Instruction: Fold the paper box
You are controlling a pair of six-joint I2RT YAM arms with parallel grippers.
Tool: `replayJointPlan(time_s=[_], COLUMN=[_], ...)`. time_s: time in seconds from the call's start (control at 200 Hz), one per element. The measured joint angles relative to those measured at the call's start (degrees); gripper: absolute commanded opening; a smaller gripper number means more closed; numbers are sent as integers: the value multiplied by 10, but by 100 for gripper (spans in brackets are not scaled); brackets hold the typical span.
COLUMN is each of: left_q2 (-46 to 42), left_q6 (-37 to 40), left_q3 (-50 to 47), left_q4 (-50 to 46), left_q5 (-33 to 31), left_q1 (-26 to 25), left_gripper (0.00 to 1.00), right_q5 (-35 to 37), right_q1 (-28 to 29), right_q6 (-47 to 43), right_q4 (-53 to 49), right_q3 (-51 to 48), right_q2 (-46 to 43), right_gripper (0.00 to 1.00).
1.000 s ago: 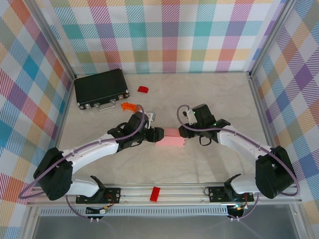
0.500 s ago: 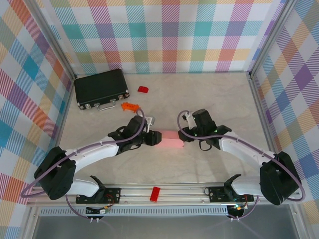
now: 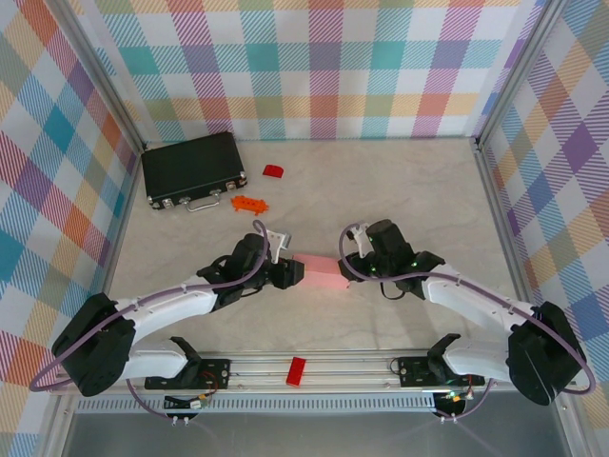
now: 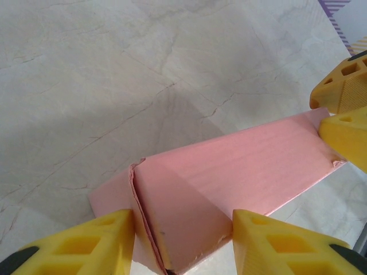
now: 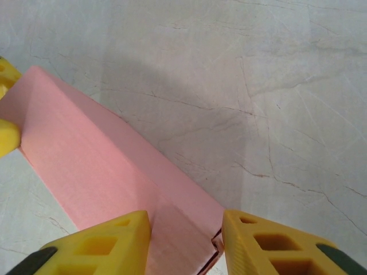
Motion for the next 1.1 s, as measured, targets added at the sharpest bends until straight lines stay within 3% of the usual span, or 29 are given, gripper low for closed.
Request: replayJointPlan(time_s=[0.245,0.445,0.615,0.895,1.1], left_q2=[0,-4,-9,-12,-12], left_q6=[-3,-9,-14,-15,-13], left_q3=[-5,-27,-41,-35,-26], left_q4=[12,45,64,51,33], left_q5=[1,5,5,5,5], left_q1=[-4,-4,-4,-4,-4], left_gripper=[41,41,40,40,40], right_q5=[25,19,14,-37,-96], right_q1=[6,6,6,6,6], right_q6=[10,-3,-39,-191,-324], right_q4=[-41,-82,-125,-187,-215], right_q3=[5,13,46,153,175], right_q2=[-21,-33,-35,54,104], right_gripper=[44,54,69,76,79])
